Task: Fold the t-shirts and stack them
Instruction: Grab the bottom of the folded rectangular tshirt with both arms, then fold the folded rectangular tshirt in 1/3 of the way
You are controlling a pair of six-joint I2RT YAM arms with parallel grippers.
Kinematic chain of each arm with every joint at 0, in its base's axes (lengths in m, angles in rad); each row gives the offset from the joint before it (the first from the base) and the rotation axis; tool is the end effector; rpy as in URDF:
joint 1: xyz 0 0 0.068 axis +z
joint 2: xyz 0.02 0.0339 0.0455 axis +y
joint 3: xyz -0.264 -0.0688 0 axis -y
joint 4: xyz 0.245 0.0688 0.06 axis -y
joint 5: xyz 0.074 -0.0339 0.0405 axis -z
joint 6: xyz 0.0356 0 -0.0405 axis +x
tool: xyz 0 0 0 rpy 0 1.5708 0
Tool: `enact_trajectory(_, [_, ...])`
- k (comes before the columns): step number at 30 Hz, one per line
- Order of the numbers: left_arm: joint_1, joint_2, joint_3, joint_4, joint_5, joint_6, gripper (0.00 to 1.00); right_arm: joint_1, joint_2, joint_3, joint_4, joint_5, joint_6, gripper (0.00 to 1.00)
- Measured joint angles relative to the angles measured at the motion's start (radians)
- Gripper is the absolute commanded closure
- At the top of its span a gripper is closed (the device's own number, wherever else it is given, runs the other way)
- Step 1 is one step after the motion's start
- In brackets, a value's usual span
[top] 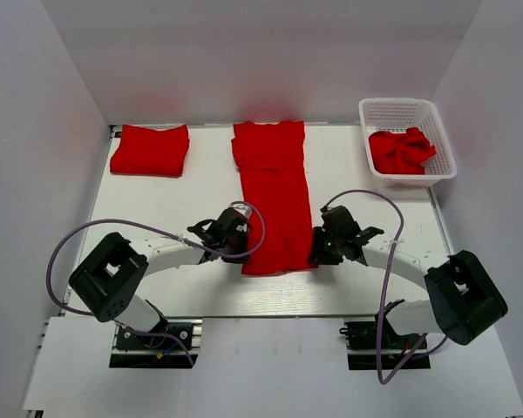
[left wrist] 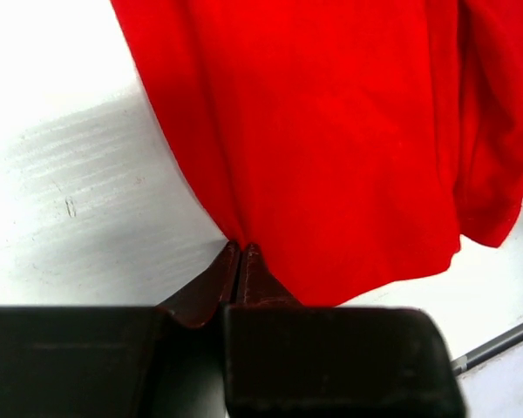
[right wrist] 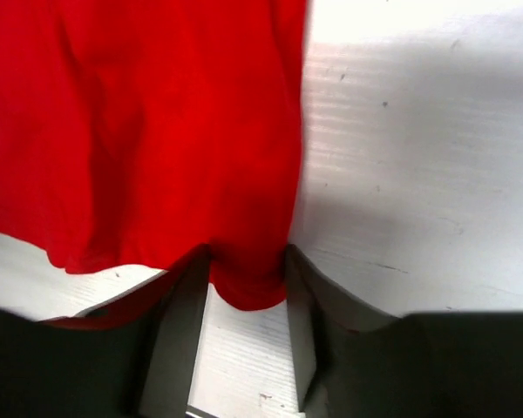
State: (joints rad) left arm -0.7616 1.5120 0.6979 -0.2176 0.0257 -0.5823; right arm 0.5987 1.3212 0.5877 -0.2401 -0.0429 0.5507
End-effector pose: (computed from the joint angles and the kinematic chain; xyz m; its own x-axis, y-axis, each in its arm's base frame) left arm 0.1966 -0.1888 0.1460 -0.9034 0.1017 -0.4166 0.2426 0.9223 -0.3007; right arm 0.1962 0.1357 0.1593 -0.8872 0.0276 -0.4606 -0.1393 0.9356 0.3245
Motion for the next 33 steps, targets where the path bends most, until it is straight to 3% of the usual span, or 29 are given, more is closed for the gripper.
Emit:
enact_trajectory(3, [0.000,-0.004,-0.002,-0.011,0.008,-0.004,0.92,0.000,-0.001,-0.016,0.008,-0.025,0.011,0.82])
enact_trajectory(4, [0.000,-0.006,-0.004,-0.011,0.013,-0.005,0.92,0.000,-0.001,-0.021,0.010,-0.030,0.014,0.95])
enact_trajectory(6, [0.000,-0.009,-0.006,-0.016,0.027,-0.006,0.92,0.000,-0.003,-0.029,0.013,-0.043,0.021,1.00])
enact_trajectory(9, [0.000,-0.018,-0.015,-0.022,0.053,-0.008,1.00,0.002,-0.011,-0.035,0.011,-0.051,0.023,1.00])
enact_trajectory(17, [0.007,-0.040,-0.006,-0.125,0.136,0.003,1.00,0.005,-0.093,-0.045,0.000,-0.053,0.017,1.00])
enact_trajectory(27, [0.018,0.074,0.211,-0.335,0.143,0.081,1.00,0.005,-0.066,0.097,-0.002,-0.031,-0.015,1.00])
enact_trajectory(33, [0.082,0.139,0.310,-0.418,0.132,0.091,1.00,0.003,0.001,0.173,-0.008,-0.015,-0.038,1.00])
